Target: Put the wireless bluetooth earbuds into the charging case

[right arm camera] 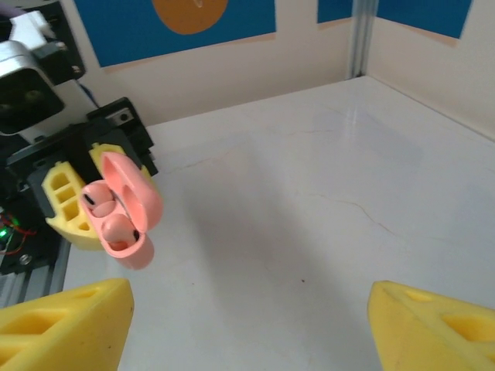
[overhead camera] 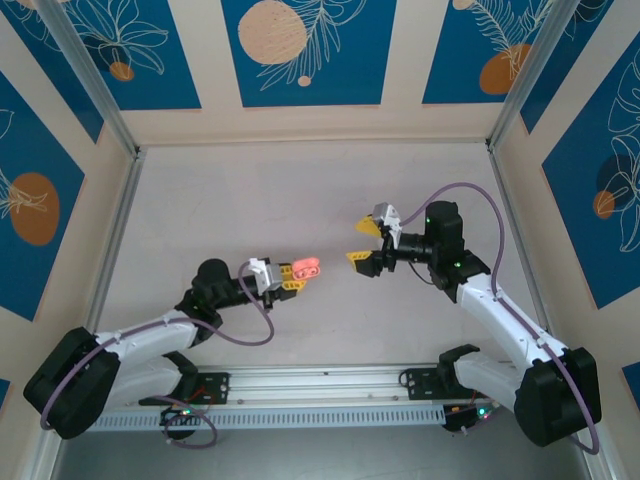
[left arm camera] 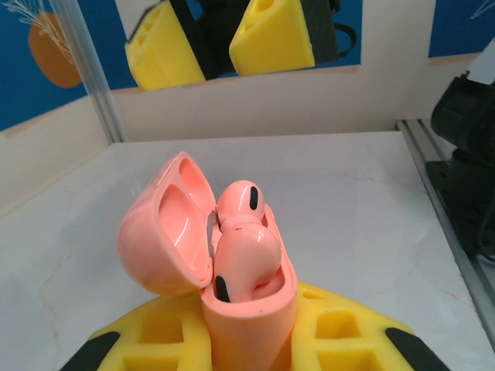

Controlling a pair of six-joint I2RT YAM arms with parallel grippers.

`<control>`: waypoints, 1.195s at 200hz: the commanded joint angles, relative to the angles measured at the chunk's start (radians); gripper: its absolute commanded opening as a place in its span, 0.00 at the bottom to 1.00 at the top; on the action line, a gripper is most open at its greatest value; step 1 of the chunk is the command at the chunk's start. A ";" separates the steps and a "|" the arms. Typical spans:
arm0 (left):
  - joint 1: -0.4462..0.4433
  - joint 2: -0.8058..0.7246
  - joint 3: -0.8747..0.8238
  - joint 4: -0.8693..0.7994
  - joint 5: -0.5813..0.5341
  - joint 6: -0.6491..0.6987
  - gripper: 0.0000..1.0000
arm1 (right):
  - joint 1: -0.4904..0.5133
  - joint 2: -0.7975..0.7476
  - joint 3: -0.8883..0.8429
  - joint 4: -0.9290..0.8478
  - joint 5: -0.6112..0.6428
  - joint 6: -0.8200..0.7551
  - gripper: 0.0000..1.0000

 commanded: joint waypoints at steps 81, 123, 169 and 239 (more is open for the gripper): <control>0.016 0.010 0.052 -0.032 0.132 0.016 0.13 | 0.152 0.169 0.152 -0.219 -0.105 -0.246 0.80; 0.016 0.005 0.056 -0.030 0.136 0.011 0.13 | 0.213 0.228 0.197 -0.232 -0.120 -0.264 0.79; 0.016 0.005 0.057 -0.025 0.131 0.009 0.13 | 0.253 0.317 0.264 -0.312 -0.156 -0.295 0.79; 0.016 -0.001 0.055 -0.018 0.060 0.014 0.13 | 0.266 0.319 0.286 -0.411 -0.243 -0.348 0.67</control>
